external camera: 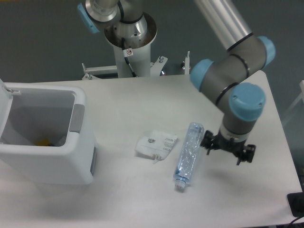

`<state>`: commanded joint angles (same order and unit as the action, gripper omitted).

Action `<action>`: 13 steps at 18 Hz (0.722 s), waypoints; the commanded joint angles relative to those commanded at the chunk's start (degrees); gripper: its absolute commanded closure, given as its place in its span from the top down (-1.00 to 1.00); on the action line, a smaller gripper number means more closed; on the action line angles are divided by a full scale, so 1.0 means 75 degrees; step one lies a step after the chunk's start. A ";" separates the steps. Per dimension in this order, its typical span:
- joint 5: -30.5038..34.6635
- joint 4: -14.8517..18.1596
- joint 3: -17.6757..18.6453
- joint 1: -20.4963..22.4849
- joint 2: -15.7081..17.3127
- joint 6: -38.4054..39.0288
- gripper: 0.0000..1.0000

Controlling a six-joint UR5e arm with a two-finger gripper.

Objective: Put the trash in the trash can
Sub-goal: 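Move the gripper down over the clear plastic water bottle, then close the gripper on the bottle's cap end and lift it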

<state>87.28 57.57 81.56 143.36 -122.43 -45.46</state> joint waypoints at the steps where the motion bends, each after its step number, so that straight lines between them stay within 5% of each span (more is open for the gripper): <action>1: -0.0151 -0.0070 0.0105 -0.0048 -0.0035 0.0085 1.00; 7: -0.0364 -0.0223 0.0738 -0.0188 -0.0082 0.0050 1.00; 13: -0.0142 -0.0235 0.0751 -0.0305 -0.0352 0.0050 1.00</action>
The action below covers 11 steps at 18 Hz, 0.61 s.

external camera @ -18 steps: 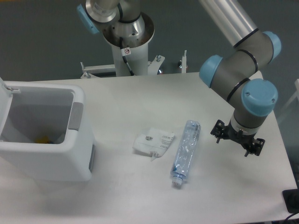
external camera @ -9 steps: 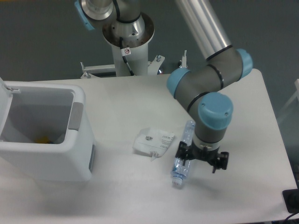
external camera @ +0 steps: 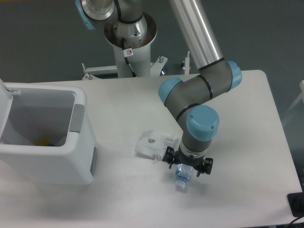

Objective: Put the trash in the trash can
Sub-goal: 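Close the gripper on the bottle's cap end and lift it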

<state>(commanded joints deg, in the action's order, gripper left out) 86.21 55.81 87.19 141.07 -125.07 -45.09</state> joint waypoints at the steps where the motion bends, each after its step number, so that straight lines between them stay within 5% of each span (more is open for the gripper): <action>1: 0.0199 0.0000 -0.0012 -0.0012 -0.0070 -0.0012 0.91; 5: 0.0435 0.0012 -0.0059 -0.0106 -0.0176 0.0000 0.53; 7: 0.0482 0.0012 -0.0105 -0.0106 -0.0211 0.0023 0.16; 11: 0.0412 0.0082 -0.0408 -0.0106 -0.0072 0.0082 0.11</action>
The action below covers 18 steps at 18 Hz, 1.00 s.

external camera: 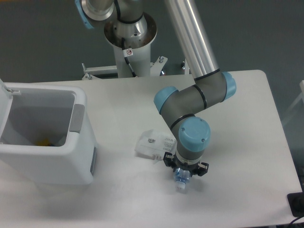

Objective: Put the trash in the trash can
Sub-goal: 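Close the gripper on the bottle's cap end and lift it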

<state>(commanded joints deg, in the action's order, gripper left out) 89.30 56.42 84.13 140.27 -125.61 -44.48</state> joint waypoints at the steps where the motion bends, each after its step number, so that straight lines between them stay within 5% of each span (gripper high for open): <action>1: -0.0012 0.0000 -0.0061 0.0000 0.0036 0.0000 0.11; 7: -0.0362 0.0012 -0.0296 0.0058 0.0480 0.0000 0.13; 14: -0.3522 0.0012 -0.0810 0.0082 0.1500 0.1450 0.13; 18: -0.5141 0.0012 -0.1360 0.0070 0.1641 0.2154 0.13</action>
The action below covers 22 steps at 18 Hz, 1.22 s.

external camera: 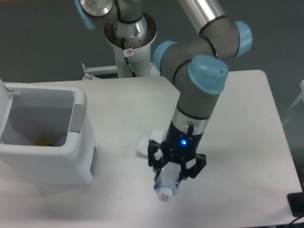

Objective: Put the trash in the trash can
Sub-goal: 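Close the gripper on the bottle's cap end and lift it, then carry the bottle over the white bin and release it inside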

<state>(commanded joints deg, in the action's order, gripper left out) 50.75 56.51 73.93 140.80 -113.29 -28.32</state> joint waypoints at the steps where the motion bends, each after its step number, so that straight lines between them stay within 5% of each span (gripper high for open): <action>1: -0.0376 -0.0012 -0.0071 0.0012 0.0082 0.0060 0.13; 7: -0.2779 -0.0352 0.0009 -0.0047 0.0738 0.0247 0.13; 17: -0.2899 -0.0457 0.0291 -0.1335 0.1184 0.0272 0.14; 18: -0.2899 -0.0585 0.0373 -0.1487 0.1184 0.0260 0.19; 22: -0.2841 -0.0762 0.0735 -0.1640 0.1149 0.0260 0.90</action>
<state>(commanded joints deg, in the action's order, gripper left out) 29.44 50.80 79.44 128.50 -104.68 -26.37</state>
